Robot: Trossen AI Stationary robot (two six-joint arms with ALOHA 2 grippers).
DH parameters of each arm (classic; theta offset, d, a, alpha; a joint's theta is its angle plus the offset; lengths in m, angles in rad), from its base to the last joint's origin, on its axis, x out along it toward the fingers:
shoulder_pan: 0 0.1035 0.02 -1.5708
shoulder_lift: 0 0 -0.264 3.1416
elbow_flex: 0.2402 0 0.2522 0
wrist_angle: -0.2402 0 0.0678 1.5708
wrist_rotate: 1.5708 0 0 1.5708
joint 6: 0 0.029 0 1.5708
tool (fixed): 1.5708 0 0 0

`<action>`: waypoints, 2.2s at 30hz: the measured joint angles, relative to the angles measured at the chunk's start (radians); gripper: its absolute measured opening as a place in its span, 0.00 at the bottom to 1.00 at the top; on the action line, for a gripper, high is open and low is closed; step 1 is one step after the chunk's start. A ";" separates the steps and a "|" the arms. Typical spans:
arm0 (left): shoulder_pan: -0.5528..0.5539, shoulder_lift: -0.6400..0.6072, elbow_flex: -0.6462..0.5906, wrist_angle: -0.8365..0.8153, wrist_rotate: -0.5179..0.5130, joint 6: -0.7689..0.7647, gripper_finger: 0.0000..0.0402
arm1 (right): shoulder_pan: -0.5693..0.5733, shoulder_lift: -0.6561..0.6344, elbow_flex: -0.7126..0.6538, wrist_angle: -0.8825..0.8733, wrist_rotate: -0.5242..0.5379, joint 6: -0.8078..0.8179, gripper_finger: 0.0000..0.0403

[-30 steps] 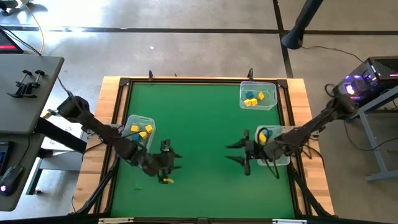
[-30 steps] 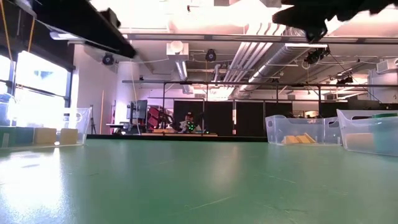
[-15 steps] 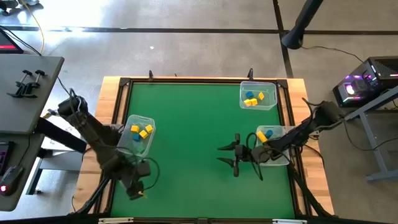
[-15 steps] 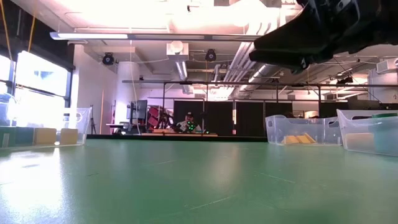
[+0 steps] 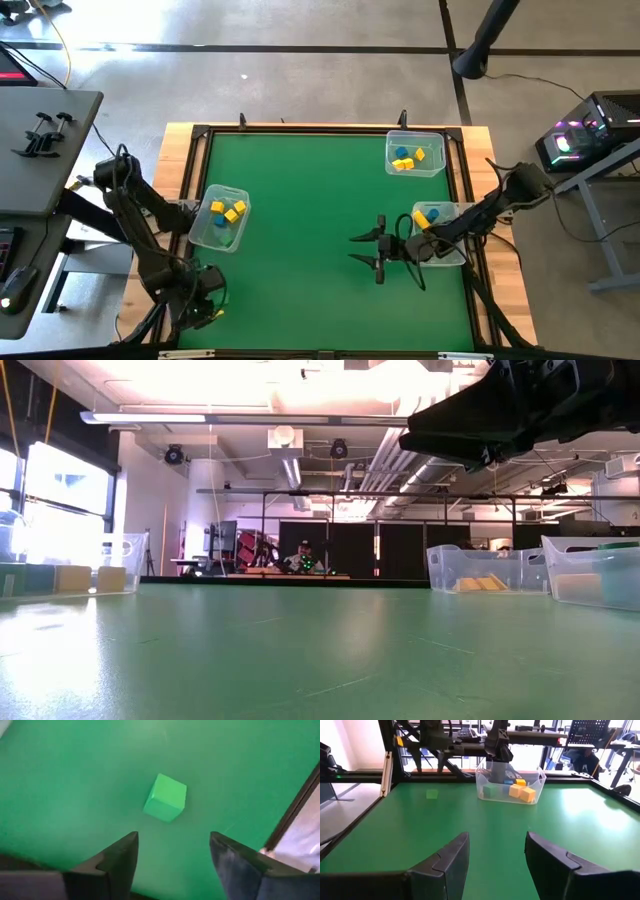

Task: Sort blocks by size
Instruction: Put the green triangle block into the top transparent bin

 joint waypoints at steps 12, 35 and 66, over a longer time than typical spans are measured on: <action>0.020 0.000 -0.138 0.179 -0.036 0.303 0.65 | 0.000 0.000 0.000 -0.001 -0.019 0.012 0.45; 0.065 0.208 -0.032 0.100 0.039 0.552 0.57 | -0.002 0.000 0.000 0.000 -0.021 0.029 0.45; 0.284 0.207 -0.031 0.169 -0.147 0.553 0.30 | -0.002 -0.001 0.000 0.000 -0.021 0.028 0.45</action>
